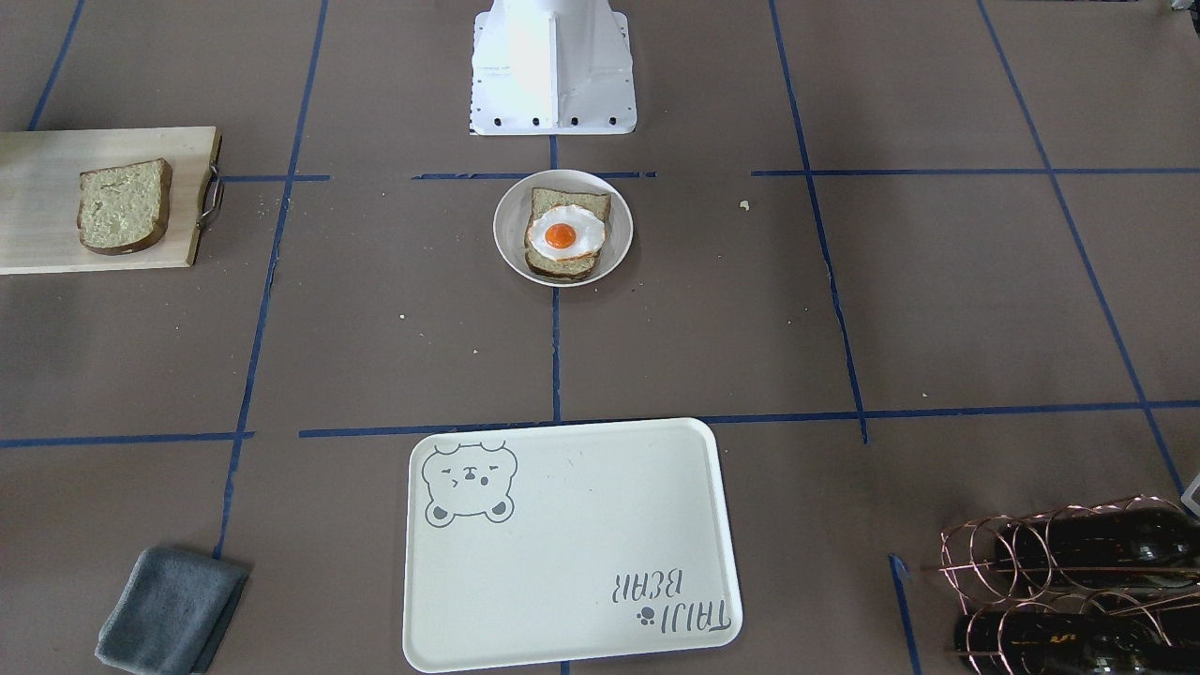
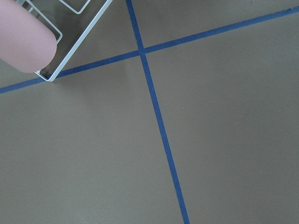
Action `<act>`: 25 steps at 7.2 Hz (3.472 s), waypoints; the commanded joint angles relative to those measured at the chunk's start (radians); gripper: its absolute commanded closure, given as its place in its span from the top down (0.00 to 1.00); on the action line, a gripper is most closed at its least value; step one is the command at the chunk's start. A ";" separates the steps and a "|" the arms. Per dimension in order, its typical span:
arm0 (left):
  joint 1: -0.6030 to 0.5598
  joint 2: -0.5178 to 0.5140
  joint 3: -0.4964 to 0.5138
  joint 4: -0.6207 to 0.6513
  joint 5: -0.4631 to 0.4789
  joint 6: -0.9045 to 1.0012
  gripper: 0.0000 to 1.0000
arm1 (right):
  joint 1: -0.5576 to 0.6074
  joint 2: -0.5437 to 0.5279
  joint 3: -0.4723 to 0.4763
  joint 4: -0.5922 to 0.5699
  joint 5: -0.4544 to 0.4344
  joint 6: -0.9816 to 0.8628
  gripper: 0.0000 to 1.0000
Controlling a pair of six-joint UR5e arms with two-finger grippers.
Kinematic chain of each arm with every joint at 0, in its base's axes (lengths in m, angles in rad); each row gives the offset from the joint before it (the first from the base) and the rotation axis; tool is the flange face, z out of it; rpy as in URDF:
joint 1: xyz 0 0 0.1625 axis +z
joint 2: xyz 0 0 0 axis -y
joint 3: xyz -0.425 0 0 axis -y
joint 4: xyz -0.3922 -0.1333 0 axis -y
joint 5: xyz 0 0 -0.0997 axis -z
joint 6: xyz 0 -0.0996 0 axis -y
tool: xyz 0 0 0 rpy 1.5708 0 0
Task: Make sandwich and place on tray
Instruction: 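Lower the right gripper toward the bread slice on the wooden board, then close the right gripper on the edge of the bread slice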
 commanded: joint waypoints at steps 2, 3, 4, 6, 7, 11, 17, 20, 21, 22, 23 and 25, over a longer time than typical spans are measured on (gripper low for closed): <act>0.000 0.002 -0.002 0.000 0.000 0.000 1.00 | -0.166 -0.178 0.013 0.410 0.056 0.369 1.00; 0.000 0.002 0.003 0.000 0.000 0.001 1.00 | -0.198 -0.233 -0.034 0.564 0.050 0.426 0.99; 0.000 0.002 0.003 0.000 0.000 0.002 1.00 | -0.216 -0.238 -0.130 0.748 0.050 0.516 0.98; 0.000 0.003 0.004 0.000 0.000 0.001 1.00 | -0.353 -0.238 -0.168 0.981 -0.027 0.772 0.90; 0.000 0.003 0.003 0.000 0.000 0.002 1.00 | -0.409 -0.234 -0.168 0.995 -0.083 0.811 0.88; 0.000 0.005 0.006 0.000 0.000 0.002 1.00 | -0.549 -0.247 -0.168 1.041 -0.119 0.856 0.74; 0.002 0.005 0.007 0.000 0.000 0.002 1.00 | -0.649 -0.260 -0.182 1.066 -0.194 0.914 0.59; 0.000 0.005 0.007 0.000 0.000 0.002 1.00 | -0.655 -0.269 -0.182 1.066 -0.194 0.913 0.31; 0.000 0.005 0.006 0.000 0.000 0.002 1.00 | -0.660 -0.269 -0.182 1.066 -0.194 0.910 0.00; 0.000 0.005 0.006 0.000 0.000 0.002 1.00 | -0.662 -0.269 -0.183 1.067 -0.196 0.905 0.00; 0.000 0.005 0.004 0.000 0.000 0.002 1.00 | -0.660 -0.271 -0.183 1.067 -0.217 0.902 0.00; 0.000 0.008 0.000 0.000 0.000 0.002 1.00 | -0.654 -0.272 -0.182 1.110 -0.202 0.899 0.00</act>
